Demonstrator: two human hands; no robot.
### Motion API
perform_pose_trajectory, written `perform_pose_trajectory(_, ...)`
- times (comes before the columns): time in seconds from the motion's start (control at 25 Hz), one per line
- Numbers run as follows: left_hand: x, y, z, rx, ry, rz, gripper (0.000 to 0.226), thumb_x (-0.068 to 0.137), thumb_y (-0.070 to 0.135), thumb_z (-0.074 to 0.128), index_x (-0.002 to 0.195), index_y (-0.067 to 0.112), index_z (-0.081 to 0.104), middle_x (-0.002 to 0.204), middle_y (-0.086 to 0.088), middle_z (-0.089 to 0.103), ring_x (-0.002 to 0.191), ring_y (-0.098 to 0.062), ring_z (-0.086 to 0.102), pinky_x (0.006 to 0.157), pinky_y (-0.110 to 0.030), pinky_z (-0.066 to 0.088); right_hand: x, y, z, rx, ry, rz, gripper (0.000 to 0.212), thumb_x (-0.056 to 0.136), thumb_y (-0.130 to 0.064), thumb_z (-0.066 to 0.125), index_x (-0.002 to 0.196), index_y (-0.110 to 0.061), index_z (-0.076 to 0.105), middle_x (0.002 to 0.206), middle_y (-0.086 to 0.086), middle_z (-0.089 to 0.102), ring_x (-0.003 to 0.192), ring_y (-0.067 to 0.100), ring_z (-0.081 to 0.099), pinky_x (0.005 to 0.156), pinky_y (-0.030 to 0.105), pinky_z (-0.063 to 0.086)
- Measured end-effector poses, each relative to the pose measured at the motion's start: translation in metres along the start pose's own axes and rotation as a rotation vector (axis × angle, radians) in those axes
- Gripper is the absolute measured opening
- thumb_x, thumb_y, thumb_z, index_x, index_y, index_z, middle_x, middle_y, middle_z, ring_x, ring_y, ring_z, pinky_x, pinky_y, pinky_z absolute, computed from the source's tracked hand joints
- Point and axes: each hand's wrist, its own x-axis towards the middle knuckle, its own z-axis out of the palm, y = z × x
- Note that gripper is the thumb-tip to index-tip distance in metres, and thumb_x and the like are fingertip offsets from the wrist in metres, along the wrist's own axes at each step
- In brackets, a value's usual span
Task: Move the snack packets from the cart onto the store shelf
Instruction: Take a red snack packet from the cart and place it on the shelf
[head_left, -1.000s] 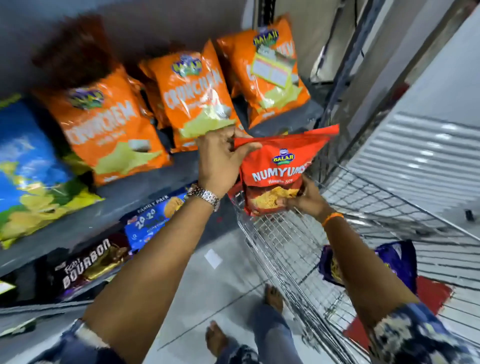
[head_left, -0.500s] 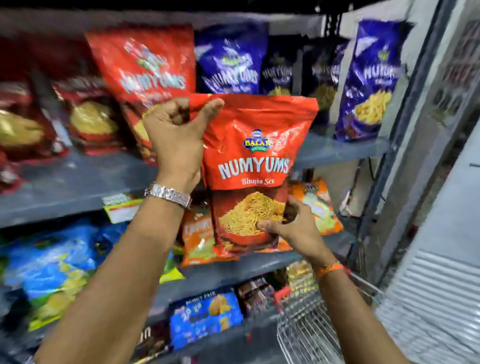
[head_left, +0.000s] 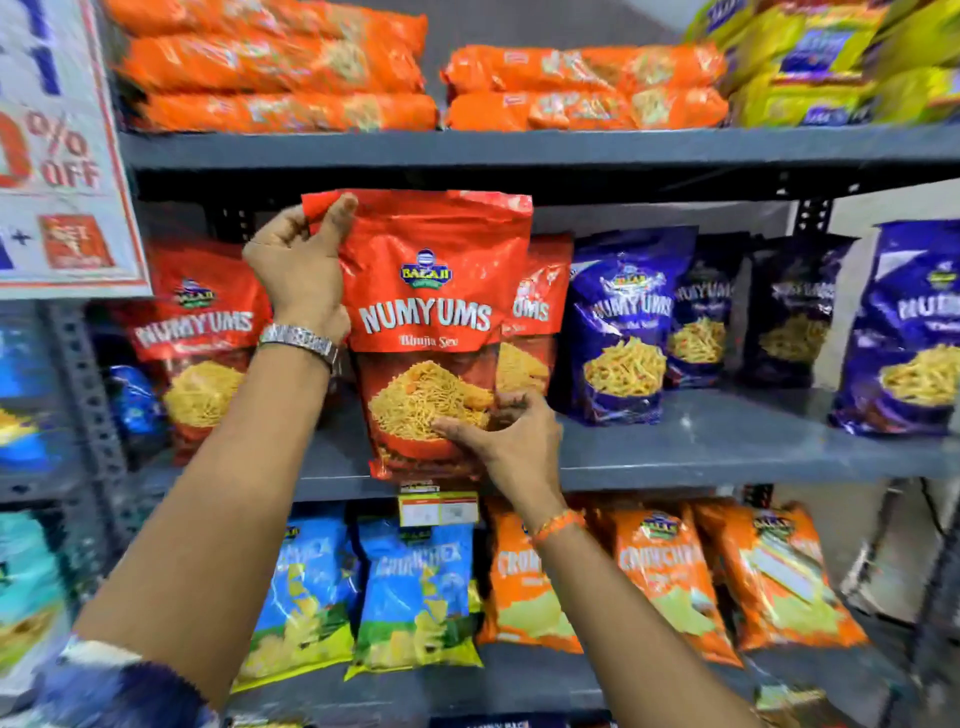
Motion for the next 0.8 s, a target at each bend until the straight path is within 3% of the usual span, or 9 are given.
perform_pose_trajectory(0.2, 0.044, -0.016, -0.024, 0.082, 0.107, -0.124, 0.014, 0.077, 0.004, 0.082, 0.080, 0.009, 0.069, 0.076, -0.004, 0.073, 0.066, -0.013, 0.066, 0.071, -0.032, 0.060, 0.025, 0.001, 0.059, 0.002, -0.020, 0.093, 0.081, 0.030, -0.070, 0.088, 0.083, -0.017, 0.057, 0.072, -0.006, 0.061, 0.066, 0.011, 0.057, 0.059, 0.033, 0.054)
perform_pose_trajectory(0.36, 0.065, -0.036, -0.038, 0.161, 0.184, -0.221, 0.028, 0.075, 0.013, 0.085, 0.099, 0.003, 0.072, 0.096, -0.019, 0.074, 0.078, -0.024, 0.070, 0.078, -0.050, 0.061, 0.032, 0.009, 0.096, -0.002, -0.042, 0.147, 0.071, 0.036, -0.060, 0.093, 0.075, -0.014, 0.057, 0.066, -0.007, 0.056, 0.058, 0.007, 0.049, 0.052, 0.027, 0.051)
perform_pose_trajectory(0.44, 0.074, -0.045, -0.045, 0.195, 0.213, -0.244, 0.025, 0.075, 0.015, 0.085, 0.095, 0.008, 0.072, 0.100, -0.019, 0.074, 0.081, -0.027, 0.071, 0.079, -0.053, 0.060, 0.033, 0.013, 0.107, -0.019, -0.031, 0.131, 0.068, 0.038, -0.058, 0.094, 0.075, -0.013, 0.058, 0.066, -0.006, 0.056, 0.058, 0.008, 0.048, 0.052, 0.029, 0.050)
perform_pose_trajectory(0.52, 0.083, -0.049, -0.053, 0.225, 0.236, -0.269, 0.021, 0.074, 0.018, 0.087, 0.088, 0.015, 0.071, 0.098, -0.017, 0.075, 0.085, -0.030, 0.074, 0.077, -0.053, 0.060, 0.038, 0.016, 0.116, -0.034, -0.033, 0.118, 0.067, 0.040, -0.057, 0.094, 0.074, -0.012, 0.058, 0.066, -0.005, 0.056, 0.057, 0.008, 0.048, 0.051, 0.029, 0.049)
perform_pose_trajectory(0.68, 0.098, -0.053, -0.065, 0.294, 0.230, -0.271, 0.028, 0.074, 0.021, 0.087, 0.094, 0.013, 0.070, 0.093, -0.011, 0.077, 0.081, -0.025, 0.076, 0.075, -0.050, 0.062, 0.046, 0.018, 0.130, -0.077, -0.038, 0.126, 0.067, 0.041, -0.058, 0.093, 0.076, -0.012, 0.059, 0.069, -0.002, 0.061, 0.059, 0.008, 0.050, 0.052, 0.029, 0.048)
perform_pose_trajectory(0.8, 0.102, -0.052, -0.066, 0.377, 0.231, -0.180, 0.031, 0.073, 0.012, 0.087, 0.098, 0.014, 0.070, 0.093, -0.005, 0.077, 0.081, -0.019, 0.075, 0.076, -0.041, 0.063, 0.049, 0.017, 0.136, -0.086, -0.047, 0.158, 0.067, 0.041, -0.058, 0.093, 0.078, -0.014, 0.058, 0.075, 0.001, 0.066, 0.064, 0.012, 0.057, 0.055, 0.029, 0.051)
